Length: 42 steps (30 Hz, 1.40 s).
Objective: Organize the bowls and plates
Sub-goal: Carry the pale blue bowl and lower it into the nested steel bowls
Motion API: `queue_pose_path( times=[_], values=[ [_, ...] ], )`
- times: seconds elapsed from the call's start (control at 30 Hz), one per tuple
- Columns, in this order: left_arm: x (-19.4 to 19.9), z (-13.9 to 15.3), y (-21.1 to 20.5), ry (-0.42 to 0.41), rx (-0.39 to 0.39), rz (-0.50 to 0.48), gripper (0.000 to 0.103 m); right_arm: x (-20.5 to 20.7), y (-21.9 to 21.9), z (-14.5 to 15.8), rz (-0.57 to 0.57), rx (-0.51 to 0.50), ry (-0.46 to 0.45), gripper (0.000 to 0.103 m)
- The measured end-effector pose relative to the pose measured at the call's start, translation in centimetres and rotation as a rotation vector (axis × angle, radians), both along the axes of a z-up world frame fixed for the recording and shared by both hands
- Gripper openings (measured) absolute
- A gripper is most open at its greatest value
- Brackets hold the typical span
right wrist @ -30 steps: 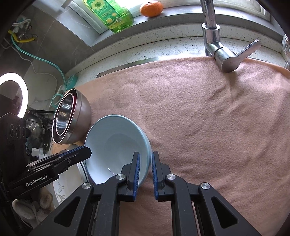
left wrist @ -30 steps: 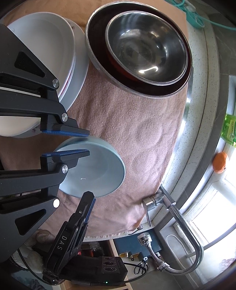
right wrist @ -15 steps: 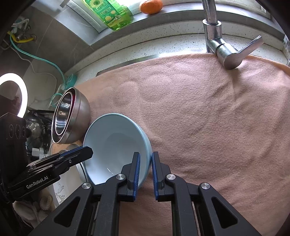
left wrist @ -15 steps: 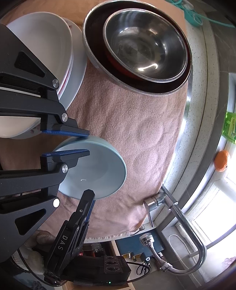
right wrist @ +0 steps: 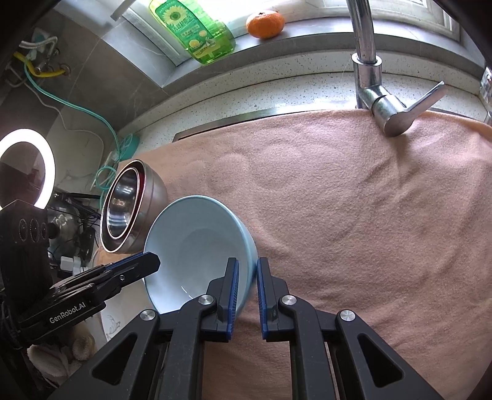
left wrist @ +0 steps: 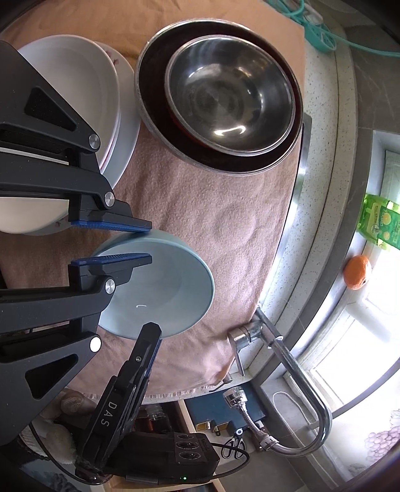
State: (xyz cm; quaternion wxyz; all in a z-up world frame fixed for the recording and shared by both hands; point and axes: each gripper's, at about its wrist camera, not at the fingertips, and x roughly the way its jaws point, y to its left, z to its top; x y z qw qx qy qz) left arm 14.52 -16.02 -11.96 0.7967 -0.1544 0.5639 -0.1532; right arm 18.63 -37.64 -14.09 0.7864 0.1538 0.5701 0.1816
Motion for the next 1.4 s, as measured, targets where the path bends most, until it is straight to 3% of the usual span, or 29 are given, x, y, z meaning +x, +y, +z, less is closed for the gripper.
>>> queue_pose_path(
  times=[0.7, 1.4],
  values=[
    [0.2, 4.5, 6.5, -0.117, -0.008, 0.114, 0.012, 1.8, 6.3, 5.7, 0.093, 0.030, -0.110, 0.011],
    [1.4, 4.7, 13.0, -0.124, 0.006, 0.238, 0.012, 5.3, 14.2, 7.3, 0.196, 0.013, -0.156, 0.011]
  ],
)
